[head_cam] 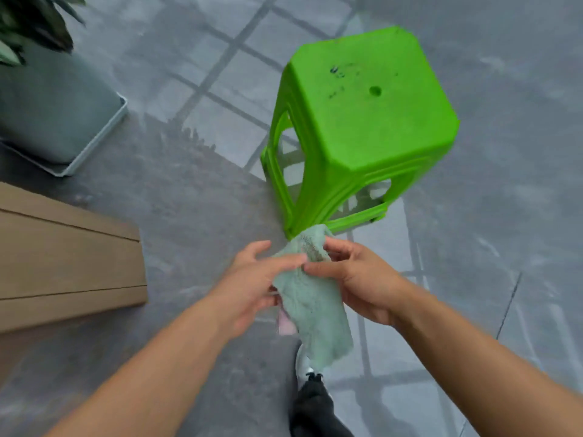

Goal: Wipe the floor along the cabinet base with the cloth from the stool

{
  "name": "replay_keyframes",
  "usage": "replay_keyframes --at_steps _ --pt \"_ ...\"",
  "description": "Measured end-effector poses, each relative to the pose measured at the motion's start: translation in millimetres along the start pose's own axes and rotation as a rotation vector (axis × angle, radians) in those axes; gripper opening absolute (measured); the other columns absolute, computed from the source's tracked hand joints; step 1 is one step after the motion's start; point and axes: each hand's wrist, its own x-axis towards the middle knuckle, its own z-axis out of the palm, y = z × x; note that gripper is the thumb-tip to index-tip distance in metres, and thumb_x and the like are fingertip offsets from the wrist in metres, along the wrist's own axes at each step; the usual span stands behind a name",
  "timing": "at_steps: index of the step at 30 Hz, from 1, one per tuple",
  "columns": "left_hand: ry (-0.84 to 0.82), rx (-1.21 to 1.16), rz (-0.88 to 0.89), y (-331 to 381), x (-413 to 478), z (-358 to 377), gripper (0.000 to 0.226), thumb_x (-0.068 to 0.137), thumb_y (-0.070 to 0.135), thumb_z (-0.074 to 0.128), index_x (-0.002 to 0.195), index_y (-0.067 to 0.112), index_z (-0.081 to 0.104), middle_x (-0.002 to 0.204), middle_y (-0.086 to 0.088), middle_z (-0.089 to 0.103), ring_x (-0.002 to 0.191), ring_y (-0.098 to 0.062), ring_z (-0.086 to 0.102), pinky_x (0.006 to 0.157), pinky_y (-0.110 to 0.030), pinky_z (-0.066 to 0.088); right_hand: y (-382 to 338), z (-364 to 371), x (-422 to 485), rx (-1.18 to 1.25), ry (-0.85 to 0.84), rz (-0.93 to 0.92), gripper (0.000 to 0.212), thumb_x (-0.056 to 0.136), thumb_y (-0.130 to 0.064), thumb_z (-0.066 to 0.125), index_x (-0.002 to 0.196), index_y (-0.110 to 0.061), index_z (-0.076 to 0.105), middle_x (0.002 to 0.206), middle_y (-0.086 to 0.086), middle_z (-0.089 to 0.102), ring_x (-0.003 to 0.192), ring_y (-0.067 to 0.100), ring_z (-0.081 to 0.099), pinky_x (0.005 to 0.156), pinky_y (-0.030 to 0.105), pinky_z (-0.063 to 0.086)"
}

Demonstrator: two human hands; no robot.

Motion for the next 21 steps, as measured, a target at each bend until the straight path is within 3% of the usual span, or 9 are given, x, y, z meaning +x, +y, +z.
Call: replay_keyframes --at_steps 3,7,9,10,13,15,17,19,21 --pt "0.048 0.046 0.21 35 -7 33 0.085 0.074 -0.015 0.074 0.144 0.022 0.04 0.095 -0.011 0.077 0.071 -0.015 0.074 0.064 -0.031 0.06 -49 -22 -15 -0.11 0.081 -0.122 0.031 0.08 0.014 0.063 0.11 0.005 0.067 0.116 0.027 0.069 0.098 0.031 0.066 0.093 0.045 0.054" --pt "0.125 0.105 0.494 87 13 75 0.076 0.074 -0.021 0.07 0.139 0.014 0.048 0.082 -0.001 0.073 0.058 -0.001 0.07 0.046 -0.019 0.053 -107 -47 6 -0.08 0.236 -0.258 0.034 0.078 0.011 0.068 0.11 0.001 0.066 0.099 0.018 0.075 0.086 0.031 0.07 0.081 0.041 0.058" --pt "0.181 0.088 0.565 113 37 90 0.081 0.076 -0.019 0.069 0.143 0.018 0.043 0.088 0.0 0.072 0.068 -0.004 0.073 0.051 -0.02 0.056 -131 -56 32 -0.043 0.338 -0.288 0.045 0.081 0.005 0.069 0.125 -0.002 0.058 0.108 0.018 0.072 0.092 0.03 0.068 0.084 0.043 0.055" --pt "0.215 0.089 0.575 124 49 94 0.085 0.076 -0.017 0.07 0.146 0.02 0.039 0.1 -0.003 0.073 0.082 -0.011 0.074 0.061 -0.024 0.059 -140 -59 46 -0.098 0.404 -0.306 0.054 0.083 0.002 0.07 0.133 -0.006 0.053 0.117 0.015 0.068 0.096 0.028 0.066 0.084 0.04 0.055" --pt "0.353 0.369 0.578 137 70 95 0.074 0.079 0.001 0.074 0.145 0.022 0.046 0.135 -0.012 0.065 0.117 -0.026 0.066 0.101 -0.04 0.053 -149 -68 77 -0.759 0.644 -0.397 0.068 0.083 -0.01 0.066 0.146 -0.014 0.039 0.138 0.014 0.055 0.113 0.029 0.059 0.096 0.037 0.047" --pt "0.321 0.76 0.597 127 76 89 0.061 0.085 0.015 0.07 0.142 0.022 0.052 0.142 -0.01 0.061 0.128 -0.028 0.059 0.108 -0.037 0.045 -133 -67 84 -1.255 0.573 -0.486 0.066 0.083 -0.015 0.06 0.145 -0.01 0.039 0.145 0.019 0.047 0.128 0.036 0.048 0.106 0.042 0.039" --pt "0.157 1.255 0.483 117 72 85 0.068 0.087 0.018 0.063 0.15 0.029 0.041 0.153 -0.008 0.051 0.139 -0.03 0.048 0.113 -0.038 0.04 -113 -66 86 -1.643 0.412 -0.345 0.07 0.086 -0.024 0.055 0.15 -0.017 0.027 0.156 0.015 0.028 0.141 0.037 0.029 0.111 0.051 0.032" --pt "0.082 1.459 0.38 115 62 74 0.073 0.089 0.02 0.059 0.154 0.037 0.031 0.159 -0.007 0.04 0.144 -0.031 0.042 0.115 -0.044 0.04 -113 -62 85 -1.775 0.308 -0.065 0.081 0.087 -0.027 0.054 0.154 -0.028 0.008 0.164 0.006 0.009 0.148 0.037 0.013 0.114 0.063 0.019" --pt "0.116 1.391 0.39 118 40 64 0.073 0.09 0.021 0.058 0.155 0.038 0.029 0.161 -0.006 0.039 0.144 -0.031 0.041 0.115 -0.043 0.04 -129 -51 77 -1.747 0.332 0.013 0.082 0.086 -0.027 0.055 0.153 -0.033 0.008 0.162 0.006 0.016 0.146 0.039 0.017 0.112 0.066 0.017"
